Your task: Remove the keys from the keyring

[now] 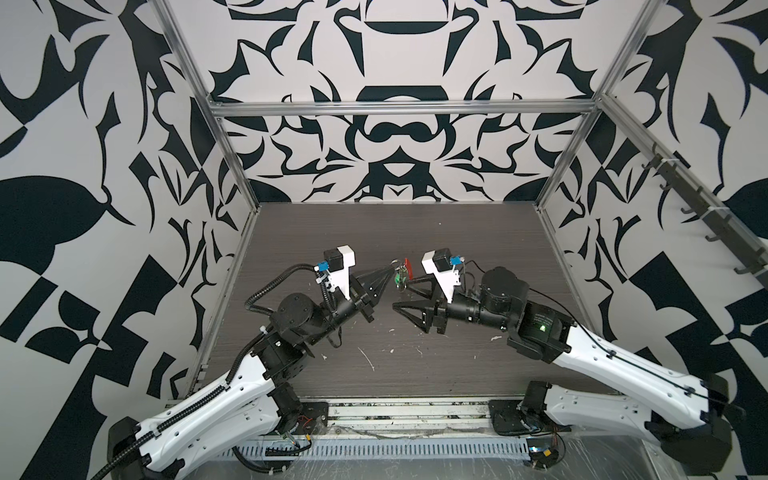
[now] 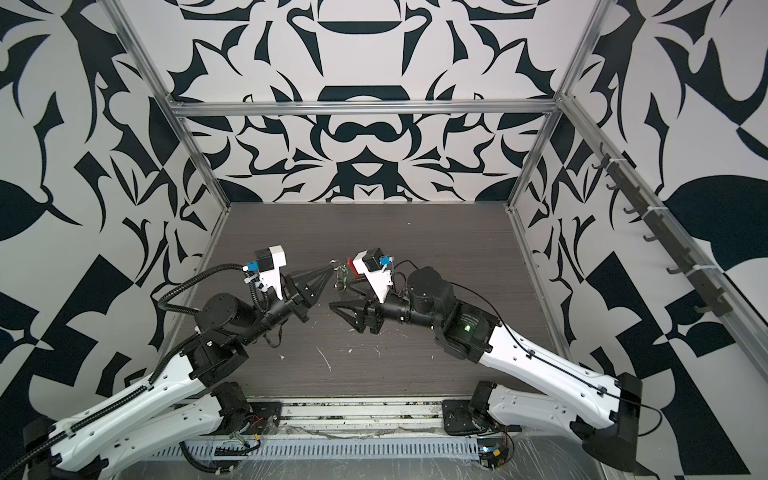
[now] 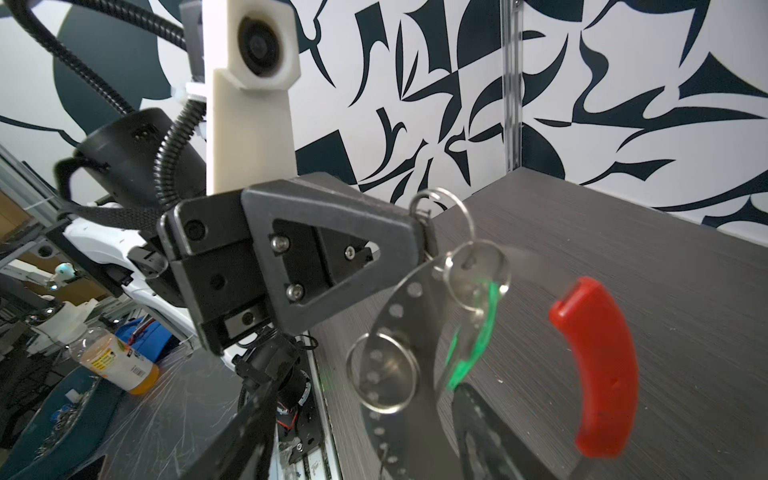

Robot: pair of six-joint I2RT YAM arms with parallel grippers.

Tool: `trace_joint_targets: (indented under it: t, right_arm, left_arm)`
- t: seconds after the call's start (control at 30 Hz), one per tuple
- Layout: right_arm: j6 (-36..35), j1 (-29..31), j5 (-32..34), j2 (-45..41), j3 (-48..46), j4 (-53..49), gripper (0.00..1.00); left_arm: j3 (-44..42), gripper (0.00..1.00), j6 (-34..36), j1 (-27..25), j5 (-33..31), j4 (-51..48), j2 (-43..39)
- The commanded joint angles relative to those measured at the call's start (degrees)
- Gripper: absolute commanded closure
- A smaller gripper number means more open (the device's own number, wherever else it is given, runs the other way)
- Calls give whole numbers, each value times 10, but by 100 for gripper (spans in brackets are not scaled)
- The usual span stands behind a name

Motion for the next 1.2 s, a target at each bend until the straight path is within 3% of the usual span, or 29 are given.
trace_joint_targets:
  t: [0.0, 0.1, 0.47, 0.7, 0.9, 1.17]
  right_arm:
    - [-16, 7, 44, 10, 14, 34, 30]
    - [-22, 8, 57, 17, 21, 23, 35]
    - [-58, 8, 70, -8, 43, -38, 73]
    - [-71, 8, 83, -18, 49, -57, 89]
    - [-89, 8, 99, -22, 59, -69, 100]
    - [-130, 8, 133, -21, 86, -101, 100]
  left_arm:
    - [10, 100, -8, -3, -11, 20, 2]
    - [10, 100, -8, -4, -7, 15, 1]
    - [17, 100, 11, -4, 12, -36, -17]
    - [25, 100, 17, -4, 15, -55, -20]
    - [33, 100, 18, -4, 14, -71, -18]
    - [73, 100, 7, -4, 18, -146, -7]
